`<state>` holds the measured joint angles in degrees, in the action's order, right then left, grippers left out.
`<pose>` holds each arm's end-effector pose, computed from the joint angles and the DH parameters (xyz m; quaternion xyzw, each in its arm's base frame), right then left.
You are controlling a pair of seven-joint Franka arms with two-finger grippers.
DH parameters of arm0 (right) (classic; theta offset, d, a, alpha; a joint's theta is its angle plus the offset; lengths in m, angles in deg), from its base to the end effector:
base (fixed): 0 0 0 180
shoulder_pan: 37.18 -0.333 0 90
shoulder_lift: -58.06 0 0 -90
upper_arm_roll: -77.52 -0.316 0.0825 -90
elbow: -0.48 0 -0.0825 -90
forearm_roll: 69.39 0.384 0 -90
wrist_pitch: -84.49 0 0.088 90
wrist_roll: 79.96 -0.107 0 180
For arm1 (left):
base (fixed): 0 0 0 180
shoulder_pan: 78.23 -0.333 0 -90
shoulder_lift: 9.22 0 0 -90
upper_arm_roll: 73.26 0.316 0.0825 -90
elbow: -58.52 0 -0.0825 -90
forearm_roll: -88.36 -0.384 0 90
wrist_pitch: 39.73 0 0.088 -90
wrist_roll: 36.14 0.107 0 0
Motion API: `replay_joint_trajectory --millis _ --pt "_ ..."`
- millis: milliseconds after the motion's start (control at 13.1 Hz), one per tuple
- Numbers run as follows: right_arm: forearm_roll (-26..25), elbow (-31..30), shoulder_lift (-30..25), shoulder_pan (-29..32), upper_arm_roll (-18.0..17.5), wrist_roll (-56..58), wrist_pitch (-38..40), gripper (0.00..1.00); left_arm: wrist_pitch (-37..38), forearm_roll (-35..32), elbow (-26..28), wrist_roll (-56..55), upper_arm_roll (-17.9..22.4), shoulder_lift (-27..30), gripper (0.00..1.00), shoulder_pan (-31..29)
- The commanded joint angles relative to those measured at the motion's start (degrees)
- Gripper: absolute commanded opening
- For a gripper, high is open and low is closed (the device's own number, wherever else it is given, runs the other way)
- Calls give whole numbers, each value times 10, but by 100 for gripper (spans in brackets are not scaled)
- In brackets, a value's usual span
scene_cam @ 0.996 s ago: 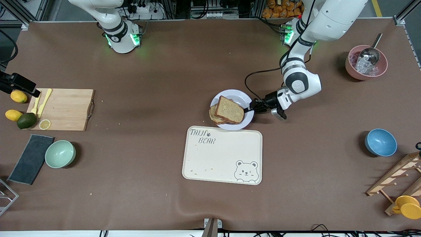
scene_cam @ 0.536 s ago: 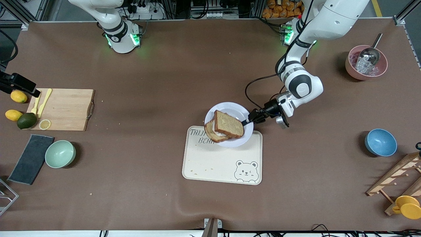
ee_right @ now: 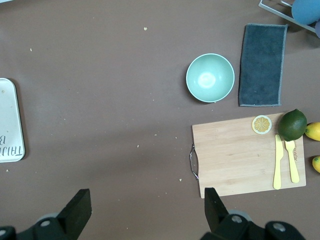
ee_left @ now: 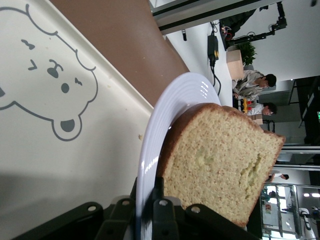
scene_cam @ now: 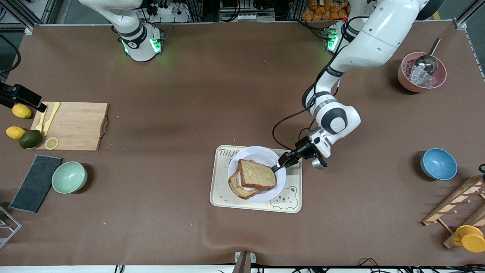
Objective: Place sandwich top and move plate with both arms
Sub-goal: 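Slide the plate with the left gripper onto the bear tray, then open the left gripper and release the plate rim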
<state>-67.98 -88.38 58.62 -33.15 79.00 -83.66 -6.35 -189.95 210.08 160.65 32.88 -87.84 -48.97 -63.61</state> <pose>0.5570 -0.0510 0.6298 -0.9966 0.0803 -0.0126 0.0120 0.5768 -0.2884 0.1663 0.8317 0.1605 0.1774 0.5010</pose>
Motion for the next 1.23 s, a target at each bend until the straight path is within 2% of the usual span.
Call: replay_joint_trajectory --millis 0,766,843,920,996,1073,1149 --pt "-8 12 7 7 -4 2 8 100 -24 14 -29 -2 1 -22 0 14" --pt "-5 11 8 10 -2 2 9 100 -61 9 -27 10 3 -41 0 35" --pt "-4 11 8 11 -2 2 9 100 -61 9 -27 11 4 -42 5 36" --pt "-4 11 8 11 -2 2 9 100 -61 8 -28 11 4 -41 27 36" --pt "-4 11 8 11 -2 2 10 100 -64 5 -29 14 6 -41 76 37" --pt "-4 11 8 11 -2 1 9 100 -81 -11 -30 22 6 -38 100 42" --pt "-4 11 8 11 -2 2 9 100 -104 -21 -31 23 6 -35 100 40"
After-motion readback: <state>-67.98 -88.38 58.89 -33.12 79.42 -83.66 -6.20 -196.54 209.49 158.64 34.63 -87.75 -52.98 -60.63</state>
